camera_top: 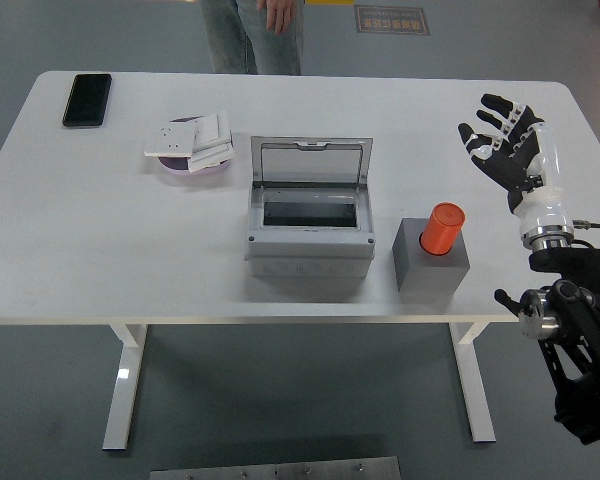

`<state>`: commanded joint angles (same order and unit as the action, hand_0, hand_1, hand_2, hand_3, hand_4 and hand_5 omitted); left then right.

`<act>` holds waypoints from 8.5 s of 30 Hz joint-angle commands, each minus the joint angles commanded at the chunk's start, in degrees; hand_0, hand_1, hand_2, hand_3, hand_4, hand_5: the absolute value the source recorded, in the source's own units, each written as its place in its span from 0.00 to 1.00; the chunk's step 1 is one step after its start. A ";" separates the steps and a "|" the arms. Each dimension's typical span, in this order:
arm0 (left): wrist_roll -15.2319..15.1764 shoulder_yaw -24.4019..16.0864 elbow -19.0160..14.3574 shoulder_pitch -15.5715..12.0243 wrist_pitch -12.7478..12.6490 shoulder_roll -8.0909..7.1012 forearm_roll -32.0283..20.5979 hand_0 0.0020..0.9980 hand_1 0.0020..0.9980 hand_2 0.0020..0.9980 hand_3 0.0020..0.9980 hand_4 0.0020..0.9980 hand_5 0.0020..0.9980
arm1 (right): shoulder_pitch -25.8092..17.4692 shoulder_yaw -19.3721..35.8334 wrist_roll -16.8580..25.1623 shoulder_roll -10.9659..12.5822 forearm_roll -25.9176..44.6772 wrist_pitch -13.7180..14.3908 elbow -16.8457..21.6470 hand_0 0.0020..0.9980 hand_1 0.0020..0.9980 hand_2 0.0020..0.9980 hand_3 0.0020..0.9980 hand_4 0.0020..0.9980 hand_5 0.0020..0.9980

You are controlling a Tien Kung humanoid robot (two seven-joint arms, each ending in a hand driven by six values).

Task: Fetch the battery,place it into the box,close the lid of the box

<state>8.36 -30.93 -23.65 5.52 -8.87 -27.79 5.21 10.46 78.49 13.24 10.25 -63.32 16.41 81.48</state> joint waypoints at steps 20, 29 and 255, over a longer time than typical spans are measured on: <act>0.37 -0.35 -0.01 0.09 0.12 0.11 0.91 0.61 0.76 0.63 0.57 0.64 0.14 | -0.88 -7.31 7.30 -1.33 -0.87 8.69 -3.56 0.61 0.64 0.63 0.63 0.78 0.00; 0.42 -0.34 -0.02 0.09 0.14 0.04 0.93 0.60 0.75 0.63 0.57 0.64 0.14 | -0.67 -8.41 6.50 -1.74 -1.39 8.08 -5.41 0.62 0.63 0.63 0.64 0.78 0.00; 1.76 -3.11 -0.44 0.71 -0.58 0.69 5.64 0.60 0.76 0.64 0.57 0.64 0.14 | -0.79 -12.86 6.36 -0.47 5.75 6.85 -6.33 0.34 0.31 0.30 0.32 0.18 0.00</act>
<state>10.12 -34.04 -24.09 6.23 -9.45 -27.10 10.86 9.67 65.63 19.60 9.78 -57.57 23.27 75.15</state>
